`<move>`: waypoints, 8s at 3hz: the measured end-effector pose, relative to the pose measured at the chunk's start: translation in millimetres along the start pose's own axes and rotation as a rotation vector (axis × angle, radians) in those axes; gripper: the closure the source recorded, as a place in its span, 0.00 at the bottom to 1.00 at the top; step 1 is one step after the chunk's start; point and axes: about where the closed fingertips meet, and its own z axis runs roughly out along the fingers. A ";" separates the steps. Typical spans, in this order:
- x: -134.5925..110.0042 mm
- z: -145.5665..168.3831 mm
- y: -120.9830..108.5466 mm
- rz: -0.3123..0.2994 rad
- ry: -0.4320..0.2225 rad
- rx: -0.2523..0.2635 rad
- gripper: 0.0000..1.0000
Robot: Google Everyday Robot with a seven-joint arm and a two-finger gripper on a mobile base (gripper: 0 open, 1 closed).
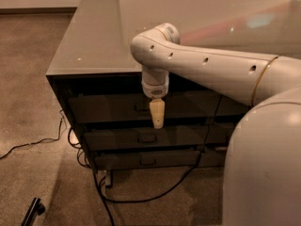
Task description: Open top drawer
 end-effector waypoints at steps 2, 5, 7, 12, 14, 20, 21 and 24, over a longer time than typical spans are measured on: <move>26.0 40.2 9.0 0.074 0.026 -0.076 0.00; 26.3 45.8 3.1 0.111 -0.096 -0.038 0.00; 32.0 21.9 -2.5 0.204 -0.156 0.214 0.00; 32.5 78.8 -22.0 0.151 -0.078 0.204 0.00; 34.4 76.8 -0.8 0.139 -0.157 0.166 0.42; 40.3 41.3 9.8 0.134 -0.161 0.135 0.58; 40.3 38.0 9.4 0.134 -0.161 0.135 0.35; 48.3 37.4 26.8 0.131 -0.160 0.102 0.00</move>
Offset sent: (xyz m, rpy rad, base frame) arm 0.0018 -0.0426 -0.0572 -0.0353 0.1031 -0.1317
